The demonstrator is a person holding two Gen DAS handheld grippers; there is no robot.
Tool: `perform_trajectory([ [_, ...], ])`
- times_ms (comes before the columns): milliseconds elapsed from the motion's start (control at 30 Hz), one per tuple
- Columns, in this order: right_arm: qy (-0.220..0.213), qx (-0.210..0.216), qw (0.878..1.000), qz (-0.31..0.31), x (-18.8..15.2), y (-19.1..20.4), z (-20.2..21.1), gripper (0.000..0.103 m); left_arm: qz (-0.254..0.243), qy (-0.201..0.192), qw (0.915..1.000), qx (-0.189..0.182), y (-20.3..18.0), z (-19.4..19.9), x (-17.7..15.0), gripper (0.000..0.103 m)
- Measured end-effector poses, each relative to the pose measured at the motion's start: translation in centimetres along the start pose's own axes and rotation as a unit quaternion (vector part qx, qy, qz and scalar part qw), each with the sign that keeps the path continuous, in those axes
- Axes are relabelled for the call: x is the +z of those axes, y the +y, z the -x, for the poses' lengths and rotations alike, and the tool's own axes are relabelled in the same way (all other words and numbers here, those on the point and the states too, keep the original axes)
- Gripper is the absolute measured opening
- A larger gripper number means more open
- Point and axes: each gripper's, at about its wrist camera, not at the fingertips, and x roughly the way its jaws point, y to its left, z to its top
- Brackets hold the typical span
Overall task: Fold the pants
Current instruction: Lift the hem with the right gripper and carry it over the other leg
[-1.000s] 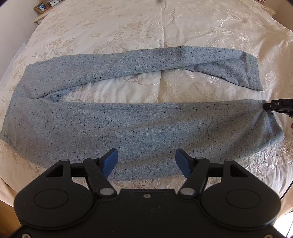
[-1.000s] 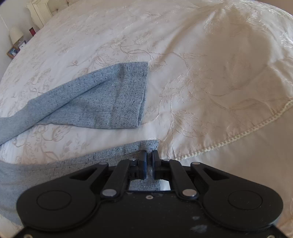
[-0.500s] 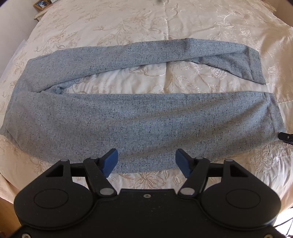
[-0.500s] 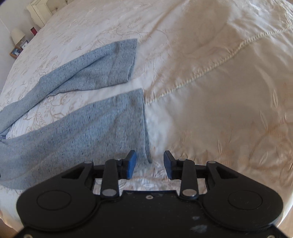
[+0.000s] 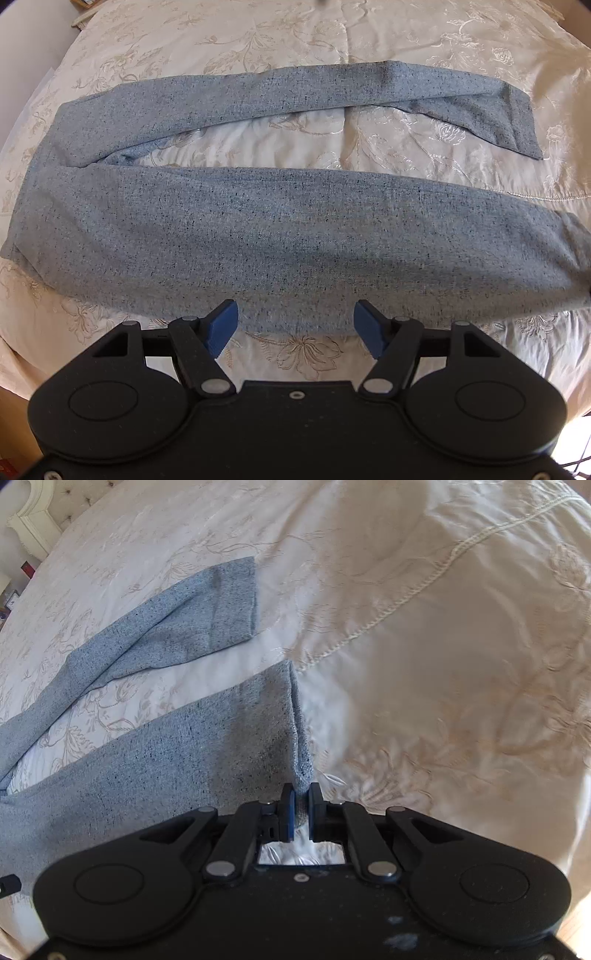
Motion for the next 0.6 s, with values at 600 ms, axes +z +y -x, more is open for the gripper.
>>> perform_trajectory([
  [600,-0.082,-0.079,0.993,0.031,-1.5,3.4,3.1,0.025,-0.03,-0.01,0.998,0.054,9.8,-7.1,2.8,0.07],
])
